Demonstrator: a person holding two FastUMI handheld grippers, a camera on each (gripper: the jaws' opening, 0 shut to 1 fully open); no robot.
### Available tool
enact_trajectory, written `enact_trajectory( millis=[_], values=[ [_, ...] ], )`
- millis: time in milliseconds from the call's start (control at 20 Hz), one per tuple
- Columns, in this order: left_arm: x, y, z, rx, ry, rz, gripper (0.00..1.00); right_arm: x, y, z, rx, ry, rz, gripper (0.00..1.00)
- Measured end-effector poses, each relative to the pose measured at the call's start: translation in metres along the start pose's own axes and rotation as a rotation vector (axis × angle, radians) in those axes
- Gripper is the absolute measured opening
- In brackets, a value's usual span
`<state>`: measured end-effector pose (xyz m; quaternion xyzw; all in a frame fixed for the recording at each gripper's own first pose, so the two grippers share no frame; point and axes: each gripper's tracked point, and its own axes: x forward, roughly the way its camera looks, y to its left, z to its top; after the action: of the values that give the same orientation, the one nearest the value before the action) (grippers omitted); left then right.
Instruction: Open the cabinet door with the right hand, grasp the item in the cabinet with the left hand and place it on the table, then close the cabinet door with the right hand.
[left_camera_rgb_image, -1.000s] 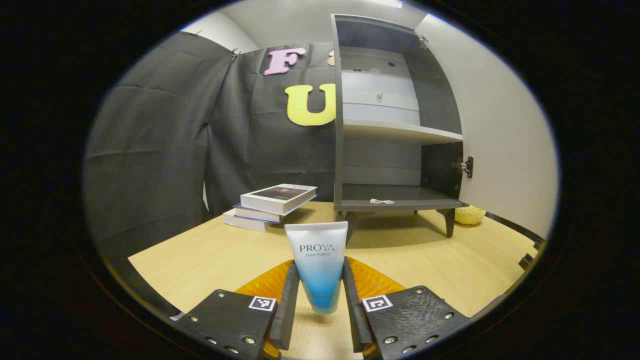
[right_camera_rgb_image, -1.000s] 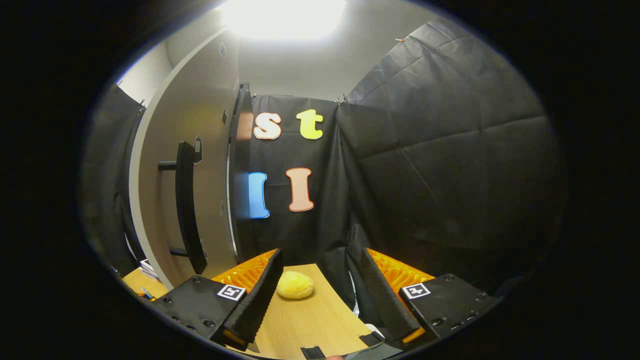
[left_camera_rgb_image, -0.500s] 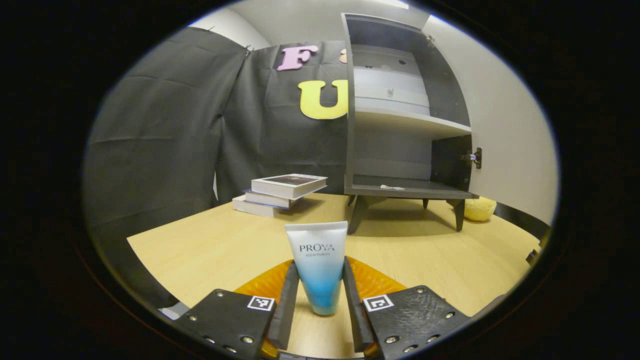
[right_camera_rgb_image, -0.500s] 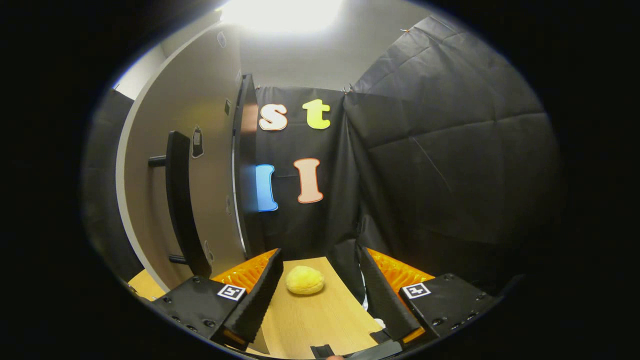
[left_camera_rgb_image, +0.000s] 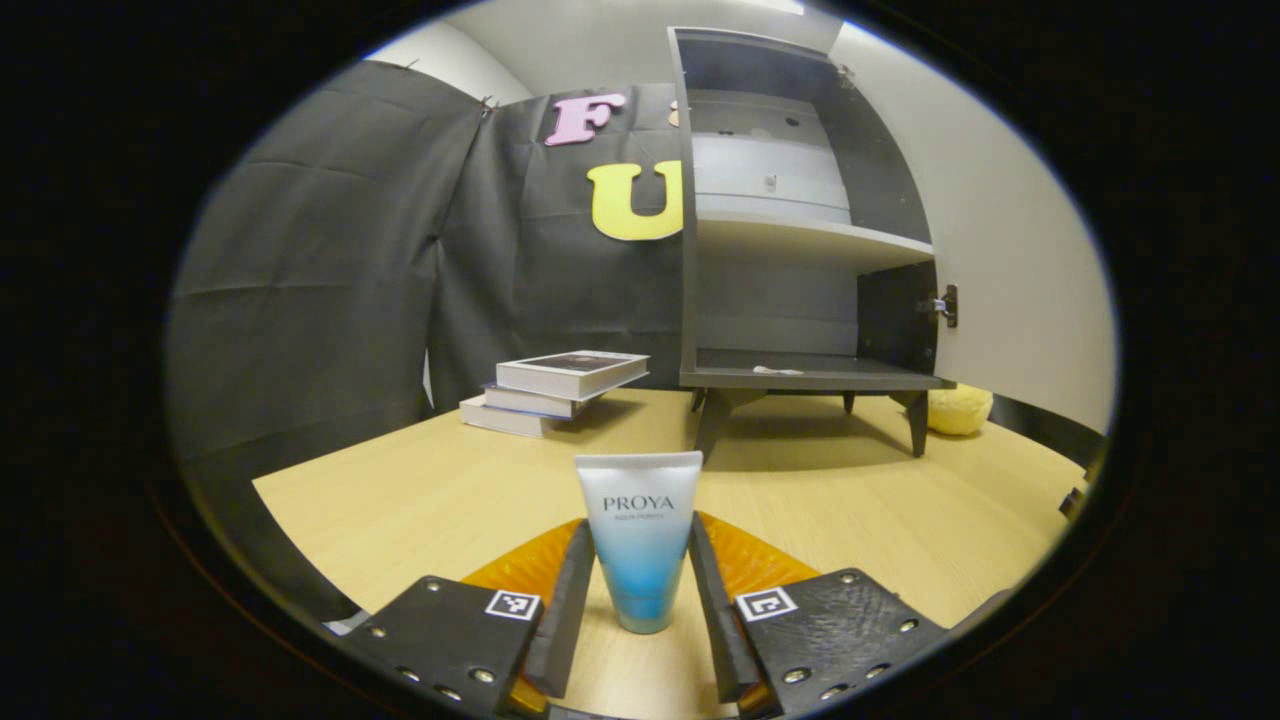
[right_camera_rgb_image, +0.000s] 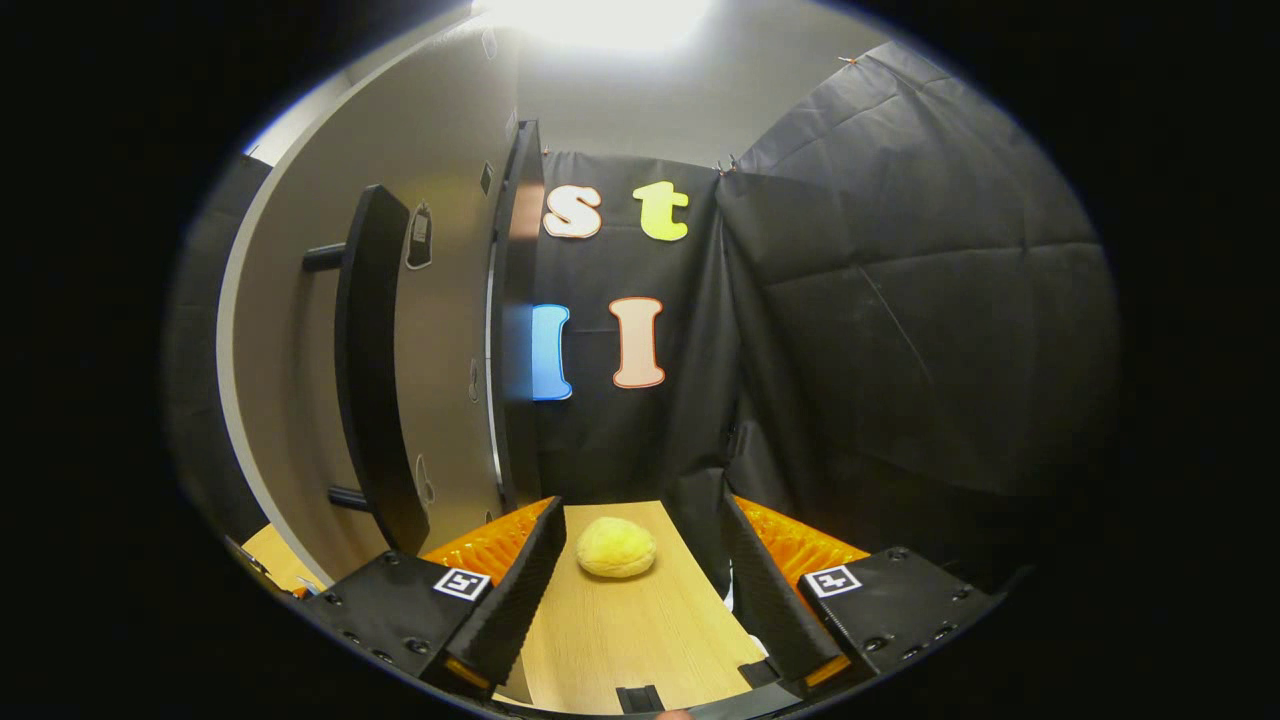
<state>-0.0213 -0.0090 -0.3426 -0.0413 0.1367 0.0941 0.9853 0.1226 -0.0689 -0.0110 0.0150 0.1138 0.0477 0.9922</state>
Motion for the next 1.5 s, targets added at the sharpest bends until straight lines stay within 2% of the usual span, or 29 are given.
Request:
enact_trajectory(
  millis=[300, 450, 650, 800, 950, 1100, 1200, 1250, 1500],
  values=[
    [-0.001, -0.006, 0.016, 0.032, 0.005, 0.003, 0.84, 0.008, -0.001, -0.007, 0.038, 0.01, 0.005, 0.98],
    [-0.011, -0.007, 0.05, 0.038, -0.005, 0.008, 0.84, 0.012, -0.002, -0.005, 0.054, 0.006, 0.019, 0.98],
    [-0.037, -0.015, 0.136, 0.048, -0.066, 0.007, 0.84, 0.01, 0.001, 0.004, 0.074, -0.036, 0.058, 0.98],
    [-0.052, -0.022, 0.2, 0.074, -0.103, 0.011, 0.84, 0.003, 0.01, 0.002, 0.109, -0.039, 0.115, 0.98],
    [-0.058, -0.032, 0.251, 0.06, -0.166, -0.024, 0.84, -0.008, 0.017, 0.012, 0.17, -0.053, 0.144, 0.98],
    [-0.056, -0.038, 0.283, 0.048, -0.208, -0.068, 0.84, -0.02, 0.022, 0.029, 0.196, -0.086, 0.135, 0.98],
    [-0.052, -0.039, 0.297, 0.054, -0.231, -0.098, 0.84, -0.027, 0.021, 0.034, 0.183, -0.097, 0.093, 1.0],
    [-0.05, -0.038, 0.301, 0.063, -0.236, -0.116, 0.84, -0.03, 0.023, 0.035, 0.169, -0.096, 0.069, 0.97],
    [-0.041, -0.009, 0.316, 0.102, -0.27, -0.162, 0.84, -0.043, 0.054, 0.035, 0.156, -0.106, 0.026, 0.98]
  ],
)
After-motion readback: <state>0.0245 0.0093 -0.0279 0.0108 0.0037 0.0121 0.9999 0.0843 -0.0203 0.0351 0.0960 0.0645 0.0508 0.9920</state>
